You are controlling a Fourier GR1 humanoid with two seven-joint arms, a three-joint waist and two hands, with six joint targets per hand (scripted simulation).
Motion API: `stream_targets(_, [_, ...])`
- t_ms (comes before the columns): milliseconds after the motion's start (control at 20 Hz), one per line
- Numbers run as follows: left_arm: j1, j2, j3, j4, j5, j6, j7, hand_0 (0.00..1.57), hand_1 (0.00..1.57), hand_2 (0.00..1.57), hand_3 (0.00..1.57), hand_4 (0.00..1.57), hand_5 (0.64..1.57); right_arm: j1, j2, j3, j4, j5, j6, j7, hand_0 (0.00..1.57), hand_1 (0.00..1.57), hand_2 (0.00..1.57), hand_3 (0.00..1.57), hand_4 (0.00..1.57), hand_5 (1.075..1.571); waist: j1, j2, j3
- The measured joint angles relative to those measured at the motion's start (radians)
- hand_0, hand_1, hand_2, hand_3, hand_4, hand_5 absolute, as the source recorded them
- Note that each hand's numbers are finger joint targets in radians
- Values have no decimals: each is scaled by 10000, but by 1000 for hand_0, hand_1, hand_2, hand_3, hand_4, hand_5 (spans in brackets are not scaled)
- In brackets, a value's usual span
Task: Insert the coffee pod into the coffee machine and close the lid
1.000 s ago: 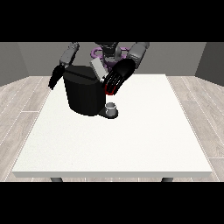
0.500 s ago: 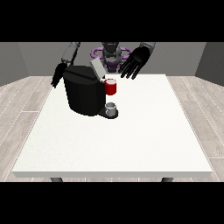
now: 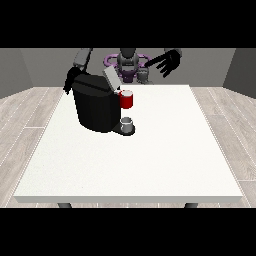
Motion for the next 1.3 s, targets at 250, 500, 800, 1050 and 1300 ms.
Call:
stream_targets(250, [1786,-803,448,23,880,-285,-291,0,0,0,0,372,1571,759,43,-13,-114,-112,122,-84,0,0,0,0,0,1571,626,-1335,12])
stream_targets(500, [3007,-1010,556,34,1193,-467,-176,0,0,0,0,420,1571,737,148,383,-855,-399,853,53,0,0,0,0,0,1571,859,-2299,16])
stream_targets(800, [3756,-1212,559,-349,1646,-638,165,0,0,0,0,429,1571,127,-19,836,-1671,-418,1448,483,0,0,0,0,107,1571,1184,-2741,19])
stream_targets(1050, [4200,-1303,236,-1232,2102,-761,547,0,0,0,0,396,1571,-362,-442,882,-1988,-405,1887,652,0,0,0,0,0,1571,1423,-2498,21])
stream_targets(1300, [4686,-1350,-292,-2458,2690,-810,855,0,0,0,0,382,1571,-1109,-736,337,-1736,-802,2001,960,0,0,0,0,175,1571,1693,-1883,23])
